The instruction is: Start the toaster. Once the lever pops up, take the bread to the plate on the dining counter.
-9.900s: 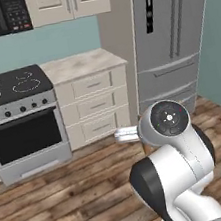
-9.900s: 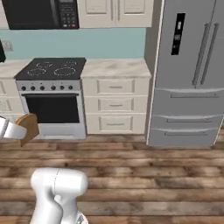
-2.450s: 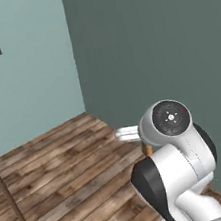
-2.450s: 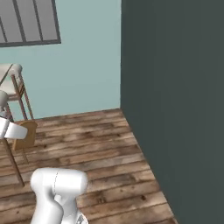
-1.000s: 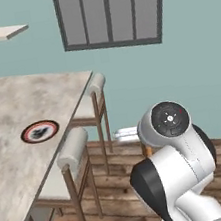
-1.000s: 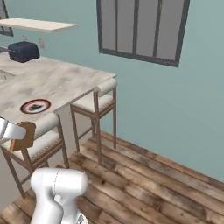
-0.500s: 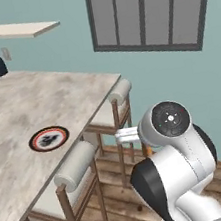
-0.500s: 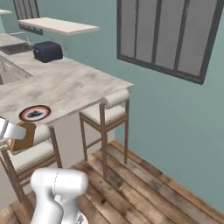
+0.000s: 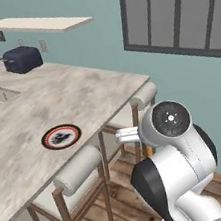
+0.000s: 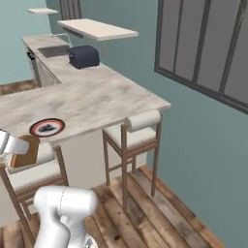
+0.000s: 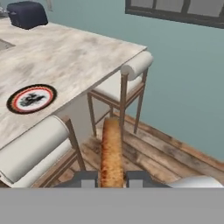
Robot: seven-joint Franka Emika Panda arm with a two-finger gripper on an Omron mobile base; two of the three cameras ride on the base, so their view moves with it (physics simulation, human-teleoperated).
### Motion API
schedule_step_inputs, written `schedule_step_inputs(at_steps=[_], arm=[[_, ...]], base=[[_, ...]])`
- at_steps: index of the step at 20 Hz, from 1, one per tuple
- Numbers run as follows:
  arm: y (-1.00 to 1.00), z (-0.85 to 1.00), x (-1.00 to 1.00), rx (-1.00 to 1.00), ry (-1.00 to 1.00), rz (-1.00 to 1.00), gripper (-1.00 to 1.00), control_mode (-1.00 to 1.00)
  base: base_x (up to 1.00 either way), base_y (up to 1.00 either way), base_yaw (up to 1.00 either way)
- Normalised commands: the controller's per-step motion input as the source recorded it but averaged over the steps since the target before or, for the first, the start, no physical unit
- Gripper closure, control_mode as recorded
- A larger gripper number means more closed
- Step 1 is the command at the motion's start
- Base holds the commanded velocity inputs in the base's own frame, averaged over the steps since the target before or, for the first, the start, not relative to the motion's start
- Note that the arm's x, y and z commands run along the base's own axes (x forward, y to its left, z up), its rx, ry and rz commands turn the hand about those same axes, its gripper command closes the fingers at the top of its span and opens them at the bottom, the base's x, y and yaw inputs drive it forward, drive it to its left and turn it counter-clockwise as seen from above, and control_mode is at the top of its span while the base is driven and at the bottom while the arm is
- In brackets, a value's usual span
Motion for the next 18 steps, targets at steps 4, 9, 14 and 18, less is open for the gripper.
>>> schedule_step_inputs(at_steps=[4, 9, 14, 18], arm=[[0.00, 0.00, 0.00, 0.00, 0.00, 0.00, 1.00, 1.00], [0.00, 0.00, 0.00, 0.00, 0.00, 0.00, 1.00, 1.00], [0.00, 0.00, 0.00, 0.00, 0.00, 0.00, 1.00, 1.00], [-0.01, 0.01, 0.07, 0.01, -0.06, 0.09, 1.00, -1.00]], base=[[0.17, -0.36, 0.38], [0.11, -0.37, 0.37], [0.02, -0.17, 0.22], [0.00, -0.03, 0.08]])
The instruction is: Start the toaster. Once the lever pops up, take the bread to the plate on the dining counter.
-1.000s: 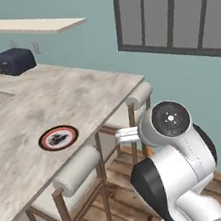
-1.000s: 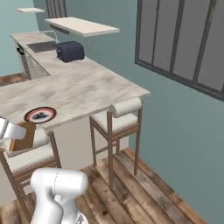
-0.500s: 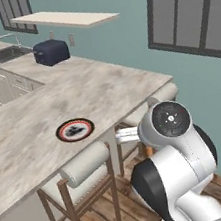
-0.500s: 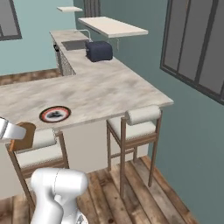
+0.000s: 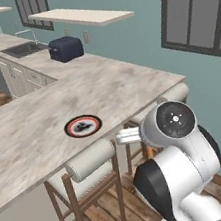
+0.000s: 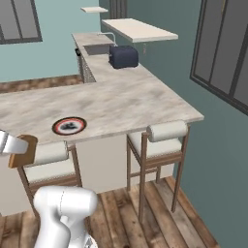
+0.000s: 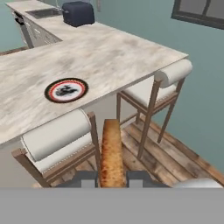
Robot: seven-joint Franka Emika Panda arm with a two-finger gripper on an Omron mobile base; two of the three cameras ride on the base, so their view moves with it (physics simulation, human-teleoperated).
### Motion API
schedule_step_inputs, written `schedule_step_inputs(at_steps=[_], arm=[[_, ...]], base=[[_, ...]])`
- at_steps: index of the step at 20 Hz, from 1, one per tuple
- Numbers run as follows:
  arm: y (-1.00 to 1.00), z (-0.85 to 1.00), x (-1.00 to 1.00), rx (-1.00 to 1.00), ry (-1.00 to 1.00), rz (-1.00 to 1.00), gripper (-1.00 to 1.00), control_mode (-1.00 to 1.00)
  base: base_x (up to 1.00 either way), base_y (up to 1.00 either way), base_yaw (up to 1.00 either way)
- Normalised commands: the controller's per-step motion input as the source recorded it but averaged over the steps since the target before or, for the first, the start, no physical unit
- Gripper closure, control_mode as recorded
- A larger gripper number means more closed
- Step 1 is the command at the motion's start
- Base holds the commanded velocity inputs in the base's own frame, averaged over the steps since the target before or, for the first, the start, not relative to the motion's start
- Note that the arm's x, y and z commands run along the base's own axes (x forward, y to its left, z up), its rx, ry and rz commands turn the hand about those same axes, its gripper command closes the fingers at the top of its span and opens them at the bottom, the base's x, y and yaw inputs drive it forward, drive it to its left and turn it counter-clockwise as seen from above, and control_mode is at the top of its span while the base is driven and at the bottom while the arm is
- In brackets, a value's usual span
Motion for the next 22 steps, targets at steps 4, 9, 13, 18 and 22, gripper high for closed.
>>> schedule_step_inputs(at_steps=[4, 9, 13, 18, 22], arm=[[-0.09, 0.13, 0.23, 0.03, -0.16, 0.20, 1.00, -1.00], [-0.15, 0.25, 0.20, 0.03, -0.16, 0.24, 1.00, -1.00], [-0.10, 0.13, 0.37, 0.07, -0.05, 0.30, 1.00, -1.00], [-0.06, 0.01, 0.53, 0.09, 0.00, 0.37, 1.00, -1.00], [-0.03, 0.00, 0.61, 0.10, 0.00, 0.36, 1.00, -1.00]], base=[[0.00, 0.00, 0.00], [0.00, 0.00, 0.00], [0.00, 0.00, 0.00], [0.00, 0.00, 0.00], [0.00, 0.00, 0.00]])
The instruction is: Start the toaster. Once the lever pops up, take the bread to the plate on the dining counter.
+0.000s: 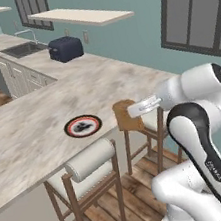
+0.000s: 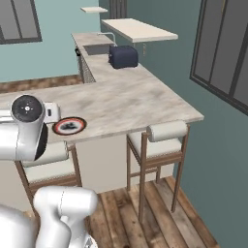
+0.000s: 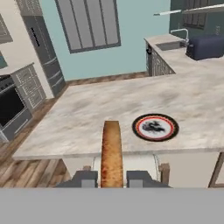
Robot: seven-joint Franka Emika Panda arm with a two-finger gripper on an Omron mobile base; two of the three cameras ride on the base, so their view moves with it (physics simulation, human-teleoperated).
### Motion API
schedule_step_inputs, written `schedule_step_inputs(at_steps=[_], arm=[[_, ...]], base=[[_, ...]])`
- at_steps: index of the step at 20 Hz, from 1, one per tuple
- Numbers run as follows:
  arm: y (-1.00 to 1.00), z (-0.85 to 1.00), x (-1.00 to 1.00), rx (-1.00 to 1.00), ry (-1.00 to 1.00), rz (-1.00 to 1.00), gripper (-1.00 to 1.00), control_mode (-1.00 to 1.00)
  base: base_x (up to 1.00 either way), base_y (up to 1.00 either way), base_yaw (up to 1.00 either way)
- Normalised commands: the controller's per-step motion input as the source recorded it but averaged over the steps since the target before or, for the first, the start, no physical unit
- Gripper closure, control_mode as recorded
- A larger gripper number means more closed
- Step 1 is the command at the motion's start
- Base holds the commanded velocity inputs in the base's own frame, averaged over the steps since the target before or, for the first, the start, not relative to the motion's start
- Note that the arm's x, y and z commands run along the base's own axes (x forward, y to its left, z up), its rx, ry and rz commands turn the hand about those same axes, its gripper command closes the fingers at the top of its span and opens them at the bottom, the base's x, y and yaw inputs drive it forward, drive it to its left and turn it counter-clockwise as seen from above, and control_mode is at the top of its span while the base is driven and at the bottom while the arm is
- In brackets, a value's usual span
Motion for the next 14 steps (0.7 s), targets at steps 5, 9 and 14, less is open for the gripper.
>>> schedule_step_inputs(at_steps=[5, 9, 14], arm=[[0.00, 0.00, 0.60, 0.09, 0.02, 0.28, 1.00, -1.00], [0.12, 0.00, 0.50, 0.01, 0.06, 0.10, 1.00, -1.00], [0.03, -0.02, 0.21, 0.00, 0.13, 0.00, 1.00, -1.00]], base=[[0.00, 0.00, 0.00], [0.00, 0.00, 0.00], [0.00, 0.00, 0.00]])
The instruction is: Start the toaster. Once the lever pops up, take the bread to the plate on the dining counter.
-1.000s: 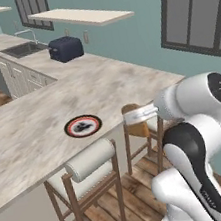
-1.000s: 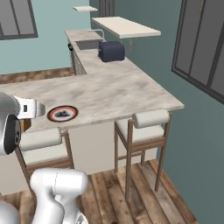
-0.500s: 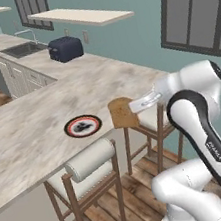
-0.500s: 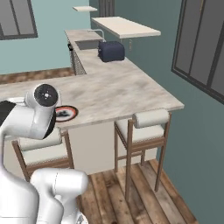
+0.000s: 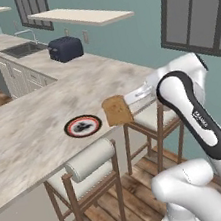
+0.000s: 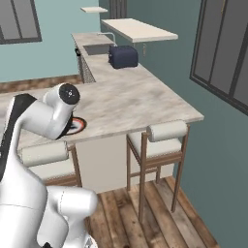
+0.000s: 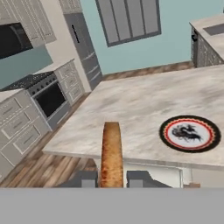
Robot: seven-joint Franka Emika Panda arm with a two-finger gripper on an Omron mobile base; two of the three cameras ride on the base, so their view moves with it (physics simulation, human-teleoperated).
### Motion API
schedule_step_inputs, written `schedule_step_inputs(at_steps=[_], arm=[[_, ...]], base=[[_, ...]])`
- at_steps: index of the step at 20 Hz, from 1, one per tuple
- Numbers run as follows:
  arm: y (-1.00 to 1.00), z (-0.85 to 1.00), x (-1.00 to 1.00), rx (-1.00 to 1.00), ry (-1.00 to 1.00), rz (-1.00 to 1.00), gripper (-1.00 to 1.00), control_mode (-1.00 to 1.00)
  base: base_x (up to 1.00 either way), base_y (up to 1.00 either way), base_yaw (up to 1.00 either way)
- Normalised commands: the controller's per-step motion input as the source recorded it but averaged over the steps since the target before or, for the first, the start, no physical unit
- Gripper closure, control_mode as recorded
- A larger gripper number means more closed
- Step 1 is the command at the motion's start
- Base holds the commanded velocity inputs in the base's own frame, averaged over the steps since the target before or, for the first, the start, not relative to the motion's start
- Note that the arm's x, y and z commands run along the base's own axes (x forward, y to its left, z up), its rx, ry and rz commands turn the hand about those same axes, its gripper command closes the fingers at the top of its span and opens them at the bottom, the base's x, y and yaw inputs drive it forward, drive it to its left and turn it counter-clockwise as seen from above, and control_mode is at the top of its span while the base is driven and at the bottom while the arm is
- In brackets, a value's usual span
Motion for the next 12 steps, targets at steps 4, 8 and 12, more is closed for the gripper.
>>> schedule_step_inputs(at_steps=[4, 8, 12], arm=[[0.08, -0.09, 0.29, -0.01, 0.12, 0.00, 1.00, -1.00], [0.14, -0.20, 0.30, 0.00, 0.02, 0.00, 1.00, -1.00], [0.12, -0.22, 0.29, 0.00, 0.00, 0.00, 1.00, -1.00]], base=[[0.00, 0.00, 0.00], [0.00, 0.00, 0.00], [0.00, 0.00, 0.00]])
